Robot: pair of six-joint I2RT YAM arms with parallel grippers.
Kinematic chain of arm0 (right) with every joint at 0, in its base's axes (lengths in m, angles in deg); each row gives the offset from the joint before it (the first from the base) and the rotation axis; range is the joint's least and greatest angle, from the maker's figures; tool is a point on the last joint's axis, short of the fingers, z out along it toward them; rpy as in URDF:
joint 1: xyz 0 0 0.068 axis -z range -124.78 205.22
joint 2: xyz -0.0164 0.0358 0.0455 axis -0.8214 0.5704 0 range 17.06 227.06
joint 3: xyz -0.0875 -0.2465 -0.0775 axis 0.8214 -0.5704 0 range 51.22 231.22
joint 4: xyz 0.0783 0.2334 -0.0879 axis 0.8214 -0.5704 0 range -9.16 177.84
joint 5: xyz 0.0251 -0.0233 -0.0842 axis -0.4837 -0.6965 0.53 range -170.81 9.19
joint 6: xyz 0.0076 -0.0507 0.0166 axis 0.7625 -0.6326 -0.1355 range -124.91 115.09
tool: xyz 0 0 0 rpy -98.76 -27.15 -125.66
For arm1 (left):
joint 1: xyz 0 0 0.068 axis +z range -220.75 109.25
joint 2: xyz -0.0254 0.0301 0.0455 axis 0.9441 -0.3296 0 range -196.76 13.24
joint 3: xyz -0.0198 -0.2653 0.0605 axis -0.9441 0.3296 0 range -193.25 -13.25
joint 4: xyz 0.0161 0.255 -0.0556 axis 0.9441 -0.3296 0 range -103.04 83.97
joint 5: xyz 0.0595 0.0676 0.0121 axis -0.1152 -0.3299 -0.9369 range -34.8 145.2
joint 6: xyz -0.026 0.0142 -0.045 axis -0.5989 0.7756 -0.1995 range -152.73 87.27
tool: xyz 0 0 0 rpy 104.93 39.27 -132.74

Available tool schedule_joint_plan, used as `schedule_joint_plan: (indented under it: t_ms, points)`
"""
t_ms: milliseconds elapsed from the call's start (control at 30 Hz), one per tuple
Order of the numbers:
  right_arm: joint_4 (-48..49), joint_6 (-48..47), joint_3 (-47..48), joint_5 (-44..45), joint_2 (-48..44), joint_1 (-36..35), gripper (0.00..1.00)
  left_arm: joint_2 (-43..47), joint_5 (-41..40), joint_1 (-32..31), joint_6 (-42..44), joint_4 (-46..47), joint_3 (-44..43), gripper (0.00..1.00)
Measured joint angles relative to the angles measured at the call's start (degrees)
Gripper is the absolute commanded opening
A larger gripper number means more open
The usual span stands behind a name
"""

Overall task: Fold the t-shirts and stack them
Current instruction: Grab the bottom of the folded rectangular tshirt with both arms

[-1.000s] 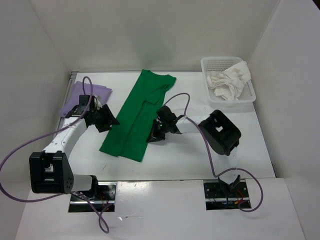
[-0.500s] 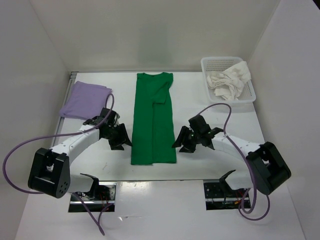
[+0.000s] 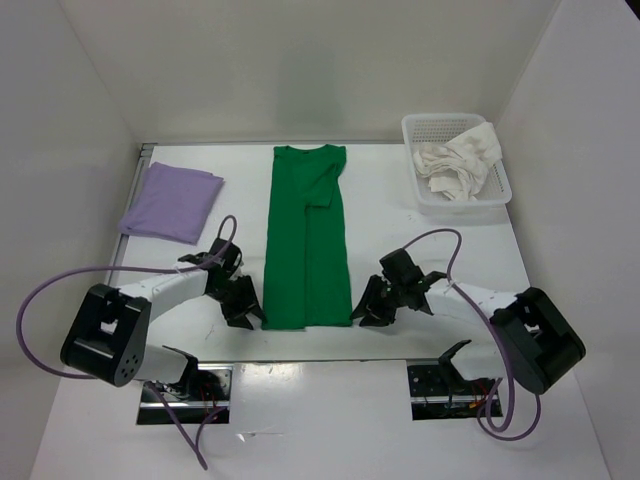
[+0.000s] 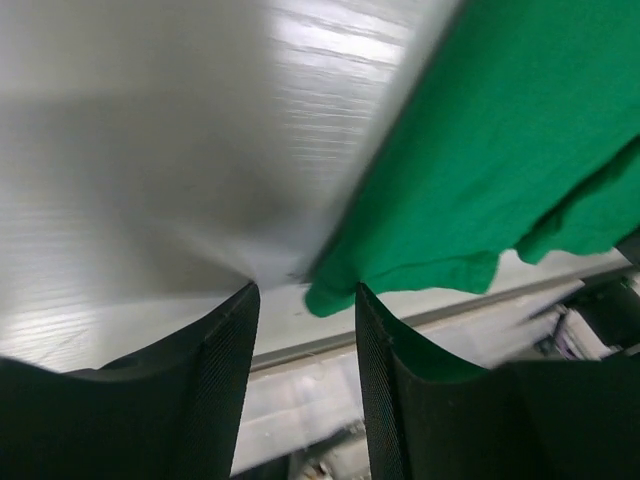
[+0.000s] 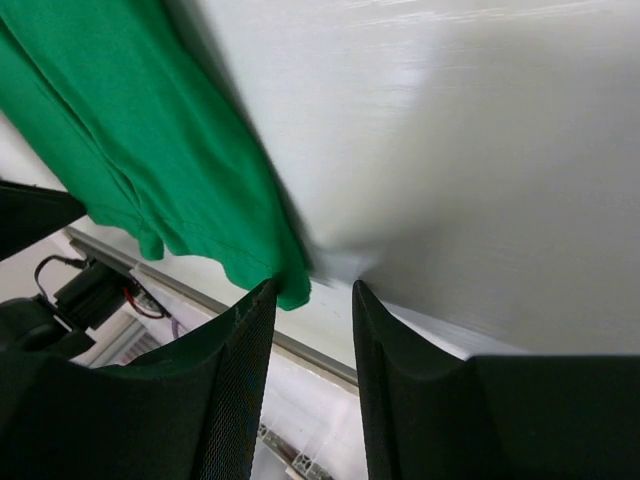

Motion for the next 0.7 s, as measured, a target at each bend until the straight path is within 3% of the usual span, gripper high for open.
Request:
schedule_joint_plan:
  t_ms: [100,200,267,300,400,467,700]
  points:
    - [1.51,-0.02,0.31,-1.44,1.51,-0.07,0.43,-2.32,3.65,-0.94,-1.05,2.08,0.0,0.49]
    - [2.97,-0.2,0.81,-2.34,3.15,-0.46,0.36,-3.58,5.53,-1.27,-1.22,3.48,0.02,0.37]
    - [3.63,-0.57,1.16,-2.69,4.28,-0.66,0.21,-3.87,5.73,-1.27,-1.27,4.2,0.17,0.27]
    - [3.76,-0.68,1.27,-2.69,4.9,-0.72,0.15,-3.87,5.62,-1.27,-1.31,4.44,0.28,0.17]
    - [3.87,-0.83,1.51,-2.49,5.77,-1.25,0.05,-3.8,4.9,-1.27,-1.16,4.83,0.63,0.03]
    - [3.65,-0.92,1.64,-2.05,5.7,-1.9,0.0,-3.41,4.61,-1.27,-1.16,4.63,0.66,0.0]
    - [-3.8,-0.11,2.16,-0.98,-1.38,-7.08,0.0,4.24,4.79,-1.92,-0.26,-2.4,0.13,0.0]
